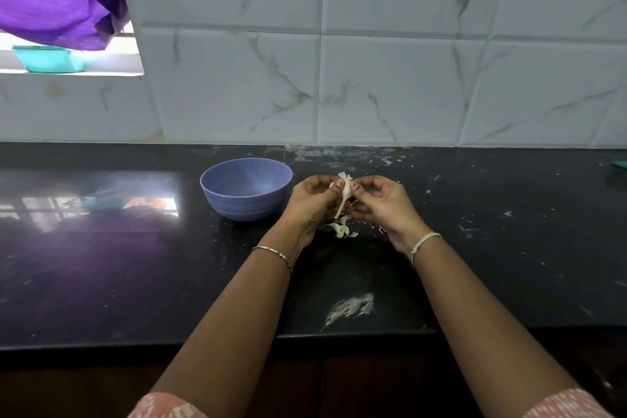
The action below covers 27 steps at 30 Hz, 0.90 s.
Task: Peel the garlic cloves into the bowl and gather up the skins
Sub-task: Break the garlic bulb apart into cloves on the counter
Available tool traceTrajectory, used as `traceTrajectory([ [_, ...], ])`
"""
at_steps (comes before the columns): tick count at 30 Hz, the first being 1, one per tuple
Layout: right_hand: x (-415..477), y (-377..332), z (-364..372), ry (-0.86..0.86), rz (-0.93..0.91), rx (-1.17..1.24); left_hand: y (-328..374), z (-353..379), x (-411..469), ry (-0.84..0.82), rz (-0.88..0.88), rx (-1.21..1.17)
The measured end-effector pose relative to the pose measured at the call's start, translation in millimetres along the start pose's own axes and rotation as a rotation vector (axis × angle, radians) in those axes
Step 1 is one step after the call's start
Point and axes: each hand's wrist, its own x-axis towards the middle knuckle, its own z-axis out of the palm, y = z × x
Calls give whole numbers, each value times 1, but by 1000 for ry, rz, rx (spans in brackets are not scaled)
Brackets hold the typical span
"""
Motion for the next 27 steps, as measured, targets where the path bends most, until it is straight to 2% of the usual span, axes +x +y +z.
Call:
traceTrajectory([
  [4, 1, -3, 0, 92, 61, 136, 3, 2, -4, -12, 30, -3],
  [8, 2, -2, 0, 49, 122, 244, 2, 2, -4, 23, 61, 70],
  [18, 2, 0, 2, 77, 191, 245, 3, 4, -6, 22, 13, 57],
  [27, 3, 4, 6, 110, 98, 157, 1, 6, -3, 128, -5, 199],
])
